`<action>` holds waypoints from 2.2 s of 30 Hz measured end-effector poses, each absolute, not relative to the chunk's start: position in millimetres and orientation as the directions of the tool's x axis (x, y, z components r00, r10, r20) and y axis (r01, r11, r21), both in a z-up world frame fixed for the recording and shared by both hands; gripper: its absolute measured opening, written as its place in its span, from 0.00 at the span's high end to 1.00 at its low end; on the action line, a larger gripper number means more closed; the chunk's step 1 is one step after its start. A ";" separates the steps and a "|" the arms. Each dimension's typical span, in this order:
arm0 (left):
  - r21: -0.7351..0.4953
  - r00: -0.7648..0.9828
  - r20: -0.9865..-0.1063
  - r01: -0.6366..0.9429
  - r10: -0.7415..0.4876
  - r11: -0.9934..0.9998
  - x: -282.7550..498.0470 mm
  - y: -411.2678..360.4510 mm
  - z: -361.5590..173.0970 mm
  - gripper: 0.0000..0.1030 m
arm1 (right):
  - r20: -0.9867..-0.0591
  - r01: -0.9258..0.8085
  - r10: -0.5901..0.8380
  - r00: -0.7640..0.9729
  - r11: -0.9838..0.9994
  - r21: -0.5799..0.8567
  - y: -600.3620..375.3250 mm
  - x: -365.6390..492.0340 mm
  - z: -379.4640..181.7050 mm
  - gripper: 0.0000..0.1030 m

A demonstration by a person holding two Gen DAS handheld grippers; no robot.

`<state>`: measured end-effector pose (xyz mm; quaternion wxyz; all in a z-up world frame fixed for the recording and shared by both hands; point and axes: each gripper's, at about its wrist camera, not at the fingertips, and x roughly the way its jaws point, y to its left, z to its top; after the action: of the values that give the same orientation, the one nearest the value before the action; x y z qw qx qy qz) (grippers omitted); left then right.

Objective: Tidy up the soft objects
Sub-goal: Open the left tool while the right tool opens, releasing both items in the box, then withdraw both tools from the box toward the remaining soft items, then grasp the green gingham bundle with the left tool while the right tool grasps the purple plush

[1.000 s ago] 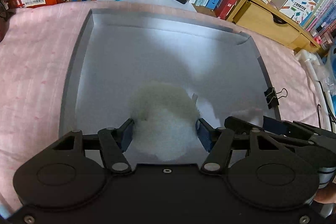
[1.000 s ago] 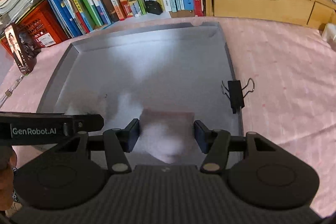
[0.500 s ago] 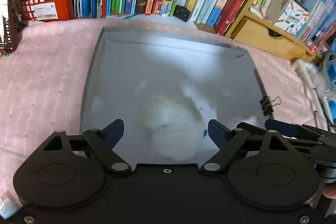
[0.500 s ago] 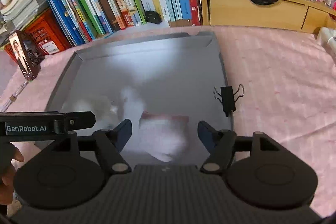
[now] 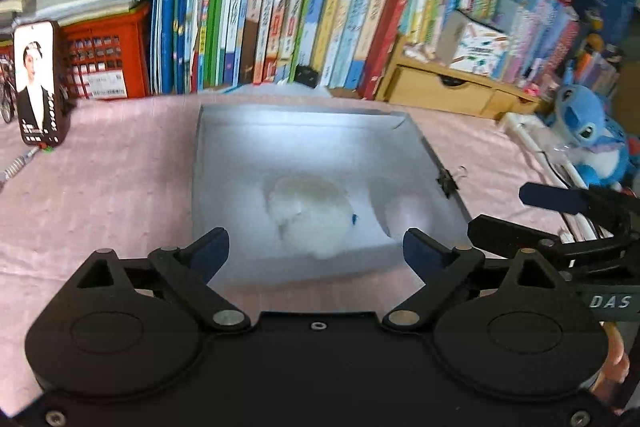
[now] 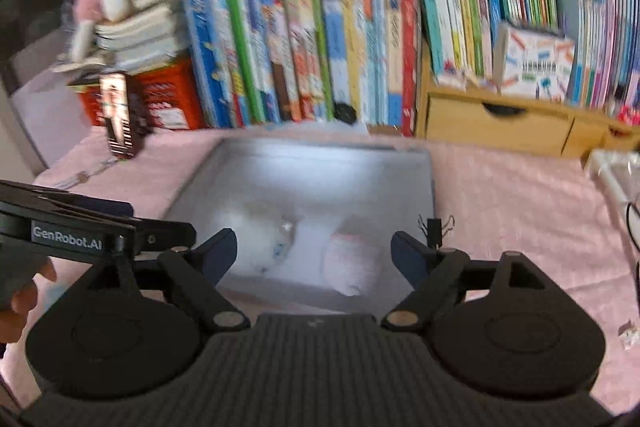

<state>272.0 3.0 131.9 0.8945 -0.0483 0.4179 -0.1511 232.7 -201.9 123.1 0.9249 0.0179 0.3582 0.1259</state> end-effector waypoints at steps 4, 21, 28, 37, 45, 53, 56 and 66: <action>-0.214 0.640 -0.692 0.259 -0.334 0.942 239.0 11.7 143.0 0.08 | -0.596 -0.272 0.270 0.756 0.958 0.088 -194.8 198.4 135.2 0.08; -0.192 0.792 -0.520 0.256 -0.320 0.947 91.1 61.9 122.3 0.04 | -0.427 -0.332 0.328 0.842 0.941 0.068 -172.5 67.9 113.9 0.03; -0.209 0.808 -0.509 0.219 -0.297 0.953 53.3 71.7 96.8 0.03 | -0.375 -0.326 0.309 0.874 0.945 0.021 -162.3 34.5 98.0 0.01; -0.062 0.885 -0.446 0.119 -0.134 0.991 25.4 72.7 74.0 0.02 | -0.318 -0.284 0.264 0.910 0.959 -0.018 -148.9 5.3 68.3 0.00; -0.082 0.904 -0.425 0.012 -0.045 0.997 16.8 88.5 54.5 0.00 | -0.304 -0.248 0.218 0.928 0.967 -0.065 -142.7 -5.5 46.5 0.00; -0.136 0.893 -0.450 -0.055 -0.012 0.989 16.3 103.7 32.9 0.00 | -0.326 -0.239 0.215 0.921 0.970 -0.035 -142.0 -6.5 30.6 0.00; -0.138 0.890 -0.456 -0.070 -0.001 0.988 15.9 105.6 25.7 0.00 | -0.336 -0.233 0.210 0.918 0.972 -0.028 -141.0 -6.1 23.4 0.00; -0.112 0.899 -0.438 -0.082 0.025 0.990 16.3 99.6 11.9 0.00 | -0.371 -0.221 0.208 0.905 0.975 0.008 -135.1 -2.7 3.2 0.01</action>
<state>16.3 99.6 11.9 0.9722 -0.0642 0.2233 0.0277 -2.7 -135.1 3.2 0.9758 -0.0172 0.1882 0.1097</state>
